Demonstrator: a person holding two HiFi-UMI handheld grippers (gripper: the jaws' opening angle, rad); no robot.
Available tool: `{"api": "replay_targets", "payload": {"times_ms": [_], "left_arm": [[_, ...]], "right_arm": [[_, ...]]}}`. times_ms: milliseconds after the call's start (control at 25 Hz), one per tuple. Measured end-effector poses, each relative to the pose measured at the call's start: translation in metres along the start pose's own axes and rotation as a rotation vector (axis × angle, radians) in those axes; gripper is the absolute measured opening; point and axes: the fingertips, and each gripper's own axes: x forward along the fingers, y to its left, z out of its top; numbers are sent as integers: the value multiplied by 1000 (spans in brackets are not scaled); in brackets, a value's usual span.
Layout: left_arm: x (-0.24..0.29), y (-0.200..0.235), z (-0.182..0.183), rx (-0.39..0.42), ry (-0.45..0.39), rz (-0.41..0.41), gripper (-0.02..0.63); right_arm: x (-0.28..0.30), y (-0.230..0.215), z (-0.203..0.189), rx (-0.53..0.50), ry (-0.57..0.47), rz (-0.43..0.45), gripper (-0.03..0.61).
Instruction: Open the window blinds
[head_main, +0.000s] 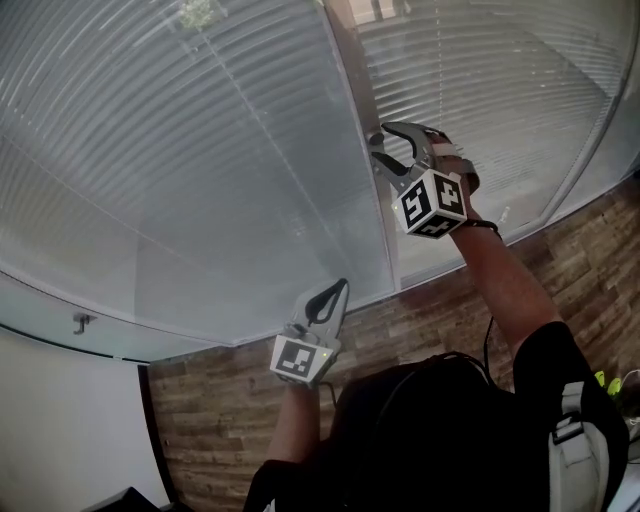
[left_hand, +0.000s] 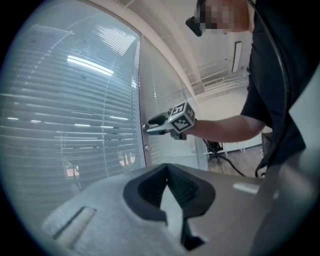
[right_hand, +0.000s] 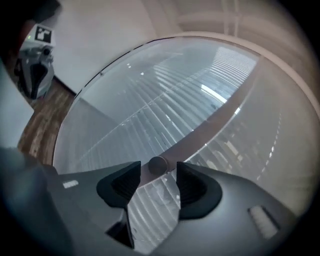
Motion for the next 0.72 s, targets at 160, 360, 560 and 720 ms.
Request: {"api": "replay_targets", "payload": {"times_ms": [160, 360, 560, 720], "left_arm": [[-1, 0, -1, -7, -7, 1, 5], [-1, 2, -1, -15, -15, 12, 5], [-3, 5, -1, -17, -20, 21, 3], [-5, 6, -2, -17, -20, 25, 3]], "right_arm": [[8, 6, -2, -243, 48, 30, 219], [12, 8, 0, -318, 62, 33, 203], [13, 10, 1, -334, 70, 33, 133], [14, 9, 1, -315, 73, 30, 133]]}}
